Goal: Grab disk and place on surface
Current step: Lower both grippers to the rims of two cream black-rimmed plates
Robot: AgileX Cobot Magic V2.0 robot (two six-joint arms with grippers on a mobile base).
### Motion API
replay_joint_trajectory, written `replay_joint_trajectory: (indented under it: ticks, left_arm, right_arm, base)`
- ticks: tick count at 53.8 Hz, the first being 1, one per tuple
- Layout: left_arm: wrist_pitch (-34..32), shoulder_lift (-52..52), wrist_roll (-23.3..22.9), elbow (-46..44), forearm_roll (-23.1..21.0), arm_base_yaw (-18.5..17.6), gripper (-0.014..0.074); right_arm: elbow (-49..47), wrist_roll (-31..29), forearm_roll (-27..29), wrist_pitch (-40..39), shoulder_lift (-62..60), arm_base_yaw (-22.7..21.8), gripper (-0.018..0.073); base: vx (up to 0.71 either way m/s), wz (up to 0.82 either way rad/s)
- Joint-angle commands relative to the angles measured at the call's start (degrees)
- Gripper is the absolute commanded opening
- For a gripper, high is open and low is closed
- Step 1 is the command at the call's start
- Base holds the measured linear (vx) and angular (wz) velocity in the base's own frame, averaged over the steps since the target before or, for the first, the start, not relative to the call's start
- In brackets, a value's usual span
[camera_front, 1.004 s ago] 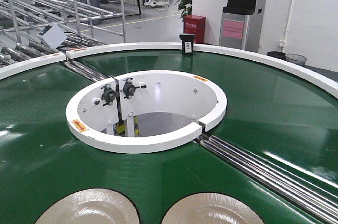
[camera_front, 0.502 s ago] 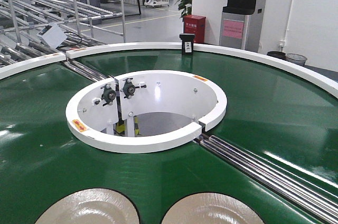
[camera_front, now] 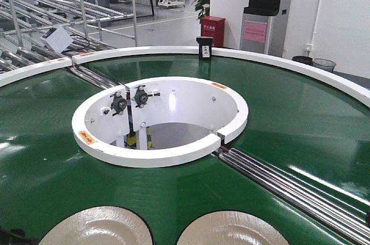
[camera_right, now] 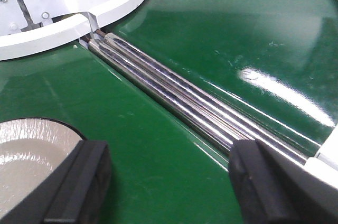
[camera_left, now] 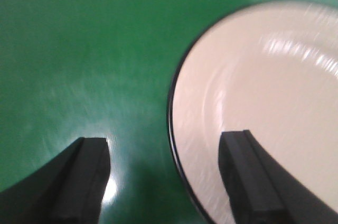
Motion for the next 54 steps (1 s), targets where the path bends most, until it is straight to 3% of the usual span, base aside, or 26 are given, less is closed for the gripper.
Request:
replay_joint_trajectory:
  ticks: [1, 9, 14, 19, 27, 31, 38, 47, 54]
  left_arm:
    - [0.49, 1.83, 0.1, -4.36, -1.25, 0.18, 0.0501]
    - [-0.05, 5.51, 1.81, -9.16, -4.08, 3.08, 0.0463]
    - [1.38, 7.36, 7.45, -11.94, -9.92, 6.7, 0.0463]
    - [5.57, 9.89, 17.51, -14.66, -19.48, 10.85, 0.0463]
    - [14.62, 15.31, 40.77, -16.62, -42.61, 16.46, 0.0463]
    - [16.37, 17.78, 47.83, -16.62, -49.17, 17.79, 0.0463]
    - [17.51, 21.58, 51.18, -16.73, -52.9, 17.79, 0.0463]
    - [25.61, 26.88, 58.78, -17.11, -59.34, 17.71, 0.0463]
    - [28.02, 29.35, 60.43, -17.11, -62.5, 17.64, 0.0463]
  right_arm:
    - [-1.94, -0.3, -0.37, -4.59, -0.09, -0.28, 0.0538]
    - [-1.94, -0.3, -0.33, -4.37, -0.09, -0.28, 0.0538]
    - [-1.94, -0.3, -0.33, -3.73, -0.09, -0.28, 0.0538]
    - [-1.94, -0.3, -0.27, -2.67, -0.09, -0.28, 0.0538]
    - [-1.94, -0.3, -0.22, -1.05, -0.09, -0.28, 0.0538]
    - [-1.94, -0.3, -0.22, -0.67, -0.09, -0.28, 0.0538]
    - [-1.94, -0.3, -0.22, -0.55, -0.09, -0.28, 0.0538]
    - [-1.94, -0.3, -0.22, -0.55, -0.09, -0.28, 0.0538]
    - [-1.94, -0.3, -0.27, -0.57, -0.09, -0.28, 0.0538]
  base:
    - [0.0, 0.0]
    - [0.0, 0.0]
    - [0.0, 0.0]
    - [0.0, 0.0]
    - [0.0, 0.0]
    - [0.0, 0.0]
    - [0.0, 0.0]
    - [0.0, 0.0]
    - [0.0, 0.0]
